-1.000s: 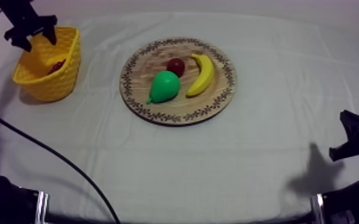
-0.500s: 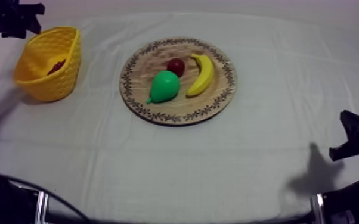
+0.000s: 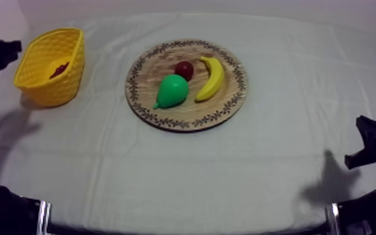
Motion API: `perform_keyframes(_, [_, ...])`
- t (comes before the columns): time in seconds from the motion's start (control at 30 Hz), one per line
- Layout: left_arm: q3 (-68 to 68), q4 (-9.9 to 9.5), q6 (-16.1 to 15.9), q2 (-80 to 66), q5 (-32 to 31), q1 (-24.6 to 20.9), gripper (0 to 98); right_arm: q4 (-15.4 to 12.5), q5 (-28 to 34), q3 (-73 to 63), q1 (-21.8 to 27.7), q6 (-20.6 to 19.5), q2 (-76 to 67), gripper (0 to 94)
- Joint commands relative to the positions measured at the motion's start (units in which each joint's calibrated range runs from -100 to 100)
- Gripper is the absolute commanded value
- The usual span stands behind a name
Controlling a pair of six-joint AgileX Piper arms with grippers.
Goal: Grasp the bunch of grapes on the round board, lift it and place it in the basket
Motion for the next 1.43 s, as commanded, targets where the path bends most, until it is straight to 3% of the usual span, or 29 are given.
perform_keyframes(0.0, [10.7, -1.14, 1.5, -10.9, -3.4, -0.1, 5.0, 0.0, 0.0, 0.0, 0.0, 0.0, 0.0, 0.3])
perform_keyframes(0.13, [19.6, -4.88, 6.1, -19.5, -5.9, 0.3, 1.3, 0.0, 0.0, 0.0, 0.0, 0.0, 0.0, 0.3])
perform_keyframes(0.27, [27.7, -7.45, 9.6, -26.7, -8.2, 0.4, 0.3, 0.0, 0.0, 0.0, 0.0, 0.0, 0.0, 0.3])
perform_keyframes(0.43, [35.1, -8.52, 11.2, -33.9, -8.9, 0.5, 0.1, 0.0, 0.0, 0.0, 0.0, 0.0, 0.0, 0.3])
perform_keyframes(0.63, [38.6, -3.57, 8.2, -41.2, -5.1, 0.2, 0.0, 0.0, 0.0, 0.0, 0.0, 0.0, 0.0, 0.3])
perform_keyframes(0.77, [38.9, -1.05, 9.6, -45.3, -3.5, 0.2, 0.0, 0.0, 0.0, 0.0, 0.0, 0.0, 0.0, 0.3])
perform_keyframes(1.4, [41.0, -0.25, 7.9, -57.3, -5.7, 0.0, 0.0, 0.0, 0.0, 0.0, 0.0, 0.0, 0.0, 0.3])
